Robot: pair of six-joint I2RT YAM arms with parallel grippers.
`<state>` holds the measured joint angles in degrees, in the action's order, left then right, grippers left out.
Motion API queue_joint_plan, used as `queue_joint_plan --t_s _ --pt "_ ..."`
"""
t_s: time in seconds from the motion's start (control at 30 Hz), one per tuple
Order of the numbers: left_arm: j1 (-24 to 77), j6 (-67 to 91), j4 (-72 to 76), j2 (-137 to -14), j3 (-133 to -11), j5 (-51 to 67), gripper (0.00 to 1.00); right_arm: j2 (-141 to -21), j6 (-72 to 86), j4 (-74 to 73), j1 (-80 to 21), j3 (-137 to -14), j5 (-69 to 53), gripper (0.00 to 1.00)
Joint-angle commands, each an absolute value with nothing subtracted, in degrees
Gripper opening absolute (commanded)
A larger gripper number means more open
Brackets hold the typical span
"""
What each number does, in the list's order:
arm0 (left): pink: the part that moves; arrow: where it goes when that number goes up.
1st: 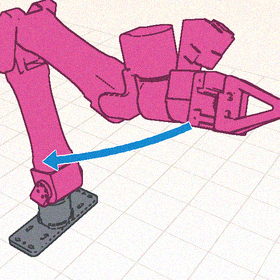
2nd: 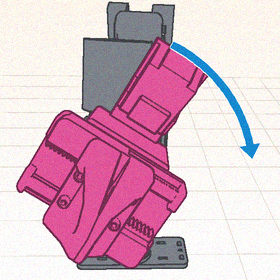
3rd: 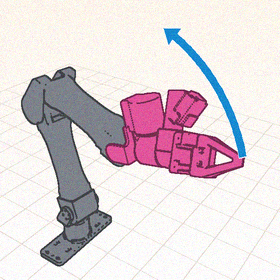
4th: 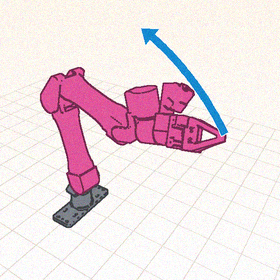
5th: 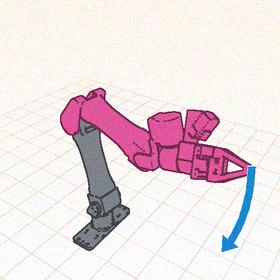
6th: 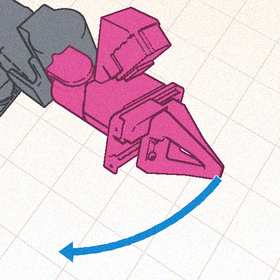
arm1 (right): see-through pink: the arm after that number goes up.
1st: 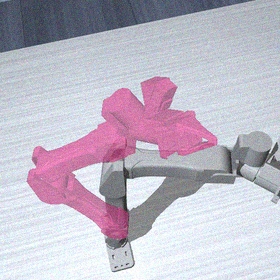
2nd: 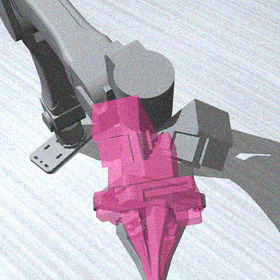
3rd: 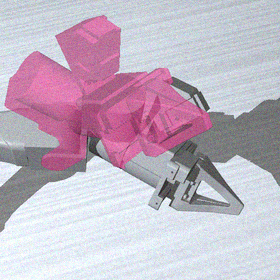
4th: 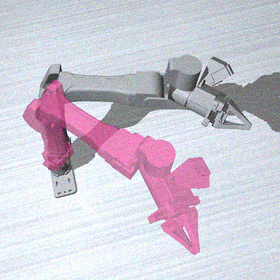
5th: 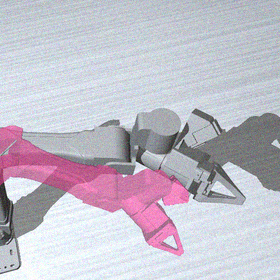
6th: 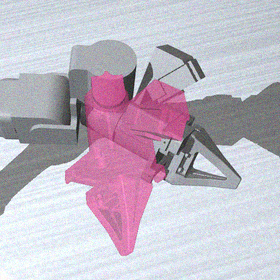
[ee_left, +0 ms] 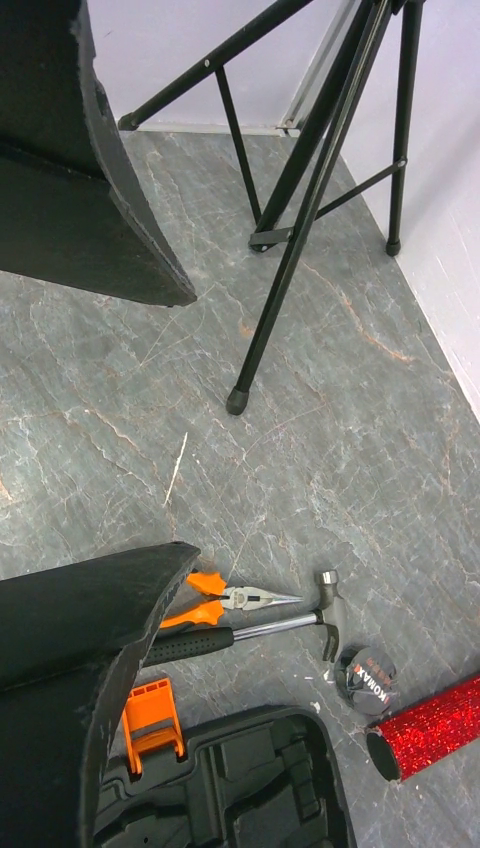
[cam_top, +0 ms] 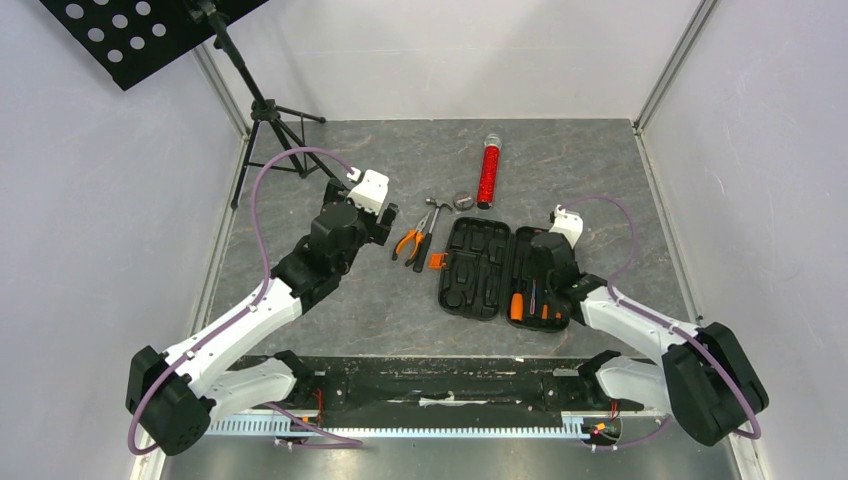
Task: Pack the tool kit
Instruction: Place the screwdriver in the toolbox.
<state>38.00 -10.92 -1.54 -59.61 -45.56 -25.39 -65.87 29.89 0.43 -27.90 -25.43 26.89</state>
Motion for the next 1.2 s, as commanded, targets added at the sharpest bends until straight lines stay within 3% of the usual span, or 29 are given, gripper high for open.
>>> queue_joint_plan --t_s 0.0,0.13,0.27,0.7,0.83,1.03,1.17 --pt "38.0 -8.5 1.7 -58.3 -45.5 -25.9 0.93 -67.0 28.9 6.8 -27.7 -26.0 31.4 0.00" --pt "38.0 -8.8 1.7 -58.1 -45.5 -25.8 0.93 -68.5 28.8 7.6 -27.6 -25.7 32.0 0.00" --pt "38.0 -8.9 1.7 -57.9 -45.5 -25.8 0.93 -70.2 29.0 8.2 -27.4 -24.7 32.3 0.10" --pt "38.0 -8.9 1.6 -57.9 -45.4 -24.8 0.92 -73.1 29.1 11.2 -26.2 -24.0 32.1 0.16" --pt "38.0 -9.0 1.5 -58.0 -45.4 -24.8 0.92 -74.0 29.7 10.4 -26.0 -24.8 32.7 0.25" --pt "38.0 -8.8 1.5 -58.1 -45.5 -24.6 0.92 -70.6 29.6 2.5 -26.0 -29.3 30.3 0.45" --pt "38.0 -8.7 1.4 -58.0 -45.5 -24.5 0.92 -67.8 25.7 -4.8 -25.5 -35.5 29.0 0.50"
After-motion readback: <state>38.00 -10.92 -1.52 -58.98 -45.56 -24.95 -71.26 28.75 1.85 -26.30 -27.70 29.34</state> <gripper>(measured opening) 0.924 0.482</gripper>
